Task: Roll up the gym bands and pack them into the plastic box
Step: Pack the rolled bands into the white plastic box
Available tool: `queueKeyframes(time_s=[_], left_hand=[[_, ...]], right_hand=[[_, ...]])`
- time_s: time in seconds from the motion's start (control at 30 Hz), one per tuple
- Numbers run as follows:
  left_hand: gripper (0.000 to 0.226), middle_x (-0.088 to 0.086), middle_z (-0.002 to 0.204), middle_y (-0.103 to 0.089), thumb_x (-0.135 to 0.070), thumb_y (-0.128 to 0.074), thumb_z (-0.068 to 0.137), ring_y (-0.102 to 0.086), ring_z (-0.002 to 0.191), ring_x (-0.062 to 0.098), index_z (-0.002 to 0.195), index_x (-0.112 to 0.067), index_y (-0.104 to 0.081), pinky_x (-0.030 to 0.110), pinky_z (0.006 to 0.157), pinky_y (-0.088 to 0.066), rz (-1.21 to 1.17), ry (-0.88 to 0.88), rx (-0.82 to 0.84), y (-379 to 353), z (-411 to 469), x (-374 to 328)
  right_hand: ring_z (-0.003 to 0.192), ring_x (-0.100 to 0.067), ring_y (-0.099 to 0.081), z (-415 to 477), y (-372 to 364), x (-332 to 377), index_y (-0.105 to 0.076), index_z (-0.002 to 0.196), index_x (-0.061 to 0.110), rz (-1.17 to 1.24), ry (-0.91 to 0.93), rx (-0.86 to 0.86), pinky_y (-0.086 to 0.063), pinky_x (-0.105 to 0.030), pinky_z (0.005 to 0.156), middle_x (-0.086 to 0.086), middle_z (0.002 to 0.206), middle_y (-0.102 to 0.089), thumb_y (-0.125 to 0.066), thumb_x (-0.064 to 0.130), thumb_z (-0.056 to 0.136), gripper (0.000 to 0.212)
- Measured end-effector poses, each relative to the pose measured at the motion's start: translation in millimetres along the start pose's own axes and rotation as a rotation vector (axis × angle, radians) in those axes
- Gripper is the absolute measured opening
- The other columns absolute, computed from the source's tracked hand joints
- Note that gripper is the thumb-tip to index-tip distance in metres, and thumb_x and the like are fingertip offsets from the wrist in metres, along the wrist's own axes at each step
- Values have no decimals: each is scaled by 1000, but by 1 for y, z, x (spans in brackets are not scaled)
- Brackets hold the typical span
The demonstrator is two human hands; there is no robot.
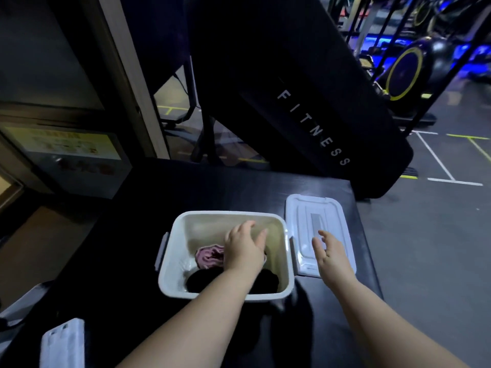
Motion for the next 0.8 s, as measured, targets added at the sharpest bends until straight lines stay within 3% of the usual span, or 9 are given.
queueKeyframes(time_s=[0.1,0.23,0.37,0.47,0.57,0.8], left_hand=[[40,6,134,-54,-35,-52,98,-42,126,26,132,-14,-54,31,104,-30,-81,-31,85,-37,-13,-38],[40,2,138,-51,-36,-51,98,-42,129,21,133,-17,-53,28,106,-32,-149,-31,191,-84,-24,-72],[39,-5,138,-48,-41,-47,99,-45,127,17,133,-24,-51,31,104,-37,-138,11,255,-121,-31,-82],[40,-6,141,-46,-41,-46,99,-44,129,18,135,-25,-49,33,104,-38,-124,56,263,-142,-32,-80],[42,-4,144,-43,-41,-46,99,-43,130,19,138,-24,-47,37,105,-38,-111,96,246,-157,-28,-73],[46,-3,153,-32,-35,-47,101,-30,139,17,142,-17,-41,27,108,-26,-74,129,221,-179,-22,-53]], right_hand=[[118,-16,-49,0,23,-20,-37,145,21,6,-25,-37,-35,-34,95,-4,147,-37,-37,41,101,48],[107,-12,-47,1,47,-47,-36,146,21,7,-62,-45,-35,-33,93,-3,146,-37,-37,43,101,50],[113,-9,-46,6,60,-73,-35,146,21,-1,-87,-30,-35,-31,94,1,150,-34,-37,42,101,49],[126,-13,-46,12,65,-88,-39,143,25,-7,-93,-25,-39,-37,101,3,148,-38,-38,46,99,49],[125,-15,-48,18,66,-98,-40,142,27,-14,-107,-12,-40,-42,103,4,147,-40,-39,48,98,49],[133,-22,-41,30,53,-120,-33,147,25,-39,-154,33,-33,-39,107,-2,152,-32,-37,44,101,50]])
Point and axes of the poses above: each hand's wrist, its own z-axis towards the middle knuckle, its own y-axis out of the back of the hand, x = y × z, the point moved 5 cm from there along z, towards the middle knuckle
